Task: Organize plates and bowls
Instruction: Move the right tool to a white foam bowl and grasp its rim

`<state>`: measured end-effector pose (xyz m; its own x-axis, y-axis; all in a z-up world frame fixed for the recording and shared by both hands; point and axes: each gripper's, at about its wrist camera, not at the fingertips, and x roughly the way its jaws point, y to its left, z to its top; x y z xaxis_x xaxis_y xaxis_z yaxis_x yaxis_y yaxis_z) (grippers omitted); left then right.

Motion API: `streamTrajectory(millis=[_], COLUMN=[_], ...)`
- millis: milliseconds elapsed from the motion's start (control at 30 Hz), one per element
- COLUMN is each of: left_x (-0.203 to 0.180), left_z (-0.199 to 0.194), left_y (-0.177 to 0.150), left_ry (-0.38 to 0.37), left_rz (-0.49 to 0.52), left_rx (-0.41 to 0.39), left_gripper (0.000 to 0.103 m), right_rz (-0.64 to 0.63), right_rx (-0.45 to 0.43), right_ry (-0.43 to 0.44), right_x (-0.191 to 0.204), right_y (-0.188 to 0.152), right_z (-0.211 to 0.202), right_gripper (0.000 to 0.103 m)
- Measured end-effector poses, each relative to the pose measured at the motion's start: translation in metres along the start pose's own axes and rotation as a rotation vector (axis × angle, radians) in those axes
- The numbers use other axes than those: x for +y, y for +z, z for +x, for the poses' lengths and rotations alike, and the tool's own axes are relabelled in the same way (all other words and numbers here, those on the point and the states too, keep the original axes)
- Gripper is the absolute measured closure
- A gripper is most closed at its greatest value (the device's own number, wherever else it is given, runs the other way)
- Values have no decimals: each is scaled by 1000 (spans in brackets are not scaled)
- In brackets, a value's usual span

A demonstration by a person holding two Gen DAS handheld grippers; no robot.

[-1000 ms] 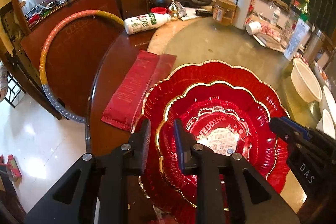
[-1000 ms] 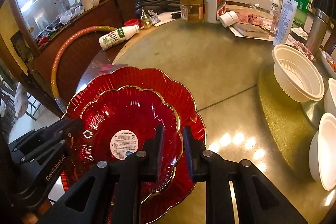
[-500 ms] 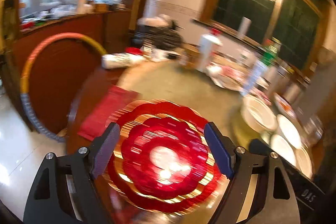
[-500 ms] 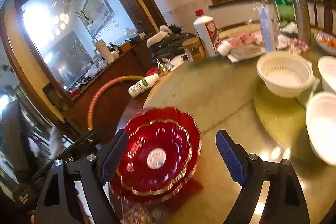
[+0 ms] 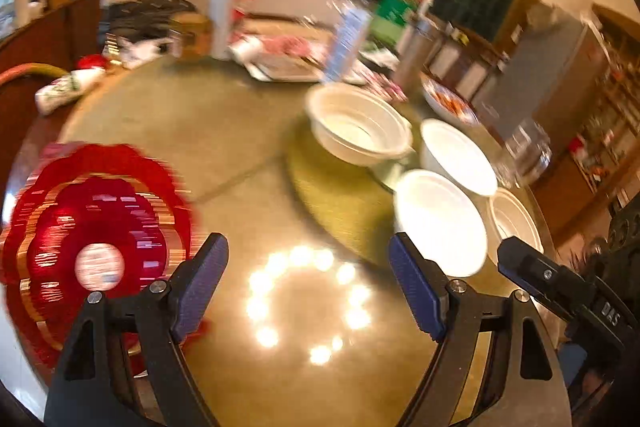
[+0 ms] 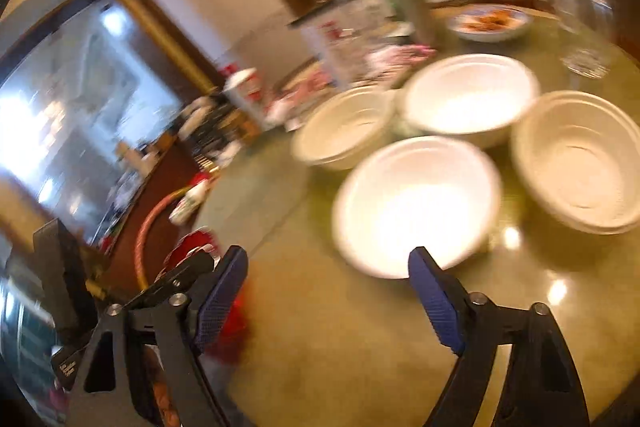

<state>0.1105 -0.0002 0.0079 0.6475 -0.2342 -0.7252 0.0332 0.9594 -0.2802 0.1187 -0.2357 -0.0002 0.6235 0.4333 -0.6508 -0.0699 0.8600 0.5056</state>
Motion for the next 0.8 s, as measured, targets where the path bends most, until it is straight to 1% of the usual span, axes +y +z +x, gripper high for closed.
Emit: streamTrajectory(millis=[100, 167, 267, 333, 367, 433, 467, 533, 567, 600, 633, 667, 700, 733, 767, 800], left_x=[-27, -42, -52, -55, -58, -64, -68, -71, -72, -72, -73, -74, -75, -76, -78, -79], left_z=[22, 39, 56, 68, 72, 77, 79, 83, 84, 86, 88, 91, 93, 93, 93, 92], left_y=[3, 4, 7, 8, 7, 5, 4, 4, 3, 2, 1, 1, -1, -2, -4, -6], left_ry=[-27, -32, -32, -29, -24, -10, 8, 28, 35, 45, 61, 72, 81, 73, 60, 55], left_rz=[37, 51, 21, -1, 2, 22, 34, 45, 44, 49, 61, 71, 87, 97, 106, 114], left_rx=[43, 84, 98, 126, 138, 134, 126, 114, 108, 105, 103, 100, 98, 95, 84, 67], left_gripper=[20, 20, 20, 20, 20, 21, 26, 30, 35, 45, 50, 60, 69, 72, 78, 84], right_rz=[79, 128, 177, 194, 205, 223, 224, 227, 227, 231, 237, 238, 233, 226, 219, 205], right_rx=[11, 30, 57, 63, 65, 66, 63, 56, 56, 59, 66, 72, 81, 88, 87, 81], right_ry=[-40, -59, -65, -72, -71, -63, -67, -75, -80, -87, -93, -97, -104, -103, -93, -91], right_x=[-35, -54, -73, -81, -84, -90, -91, -93, -95, -96, -97, -99, -99, -98, -98, -96], right_y=[10, 15, 16, 15, 16, 17, 18, 19, 20, 20, 20, 19, 18, 17, 17, 17], right_z=[0, 6, 18, 25, 28, 33, 35, 40, 41, 43, 46, 47, 49, 52, 52, 52], right_gripper=[25, 33, 37, 37, 38, 40, 40, 41, 45, 48, 56, 66, 74, 83, 88, 90])
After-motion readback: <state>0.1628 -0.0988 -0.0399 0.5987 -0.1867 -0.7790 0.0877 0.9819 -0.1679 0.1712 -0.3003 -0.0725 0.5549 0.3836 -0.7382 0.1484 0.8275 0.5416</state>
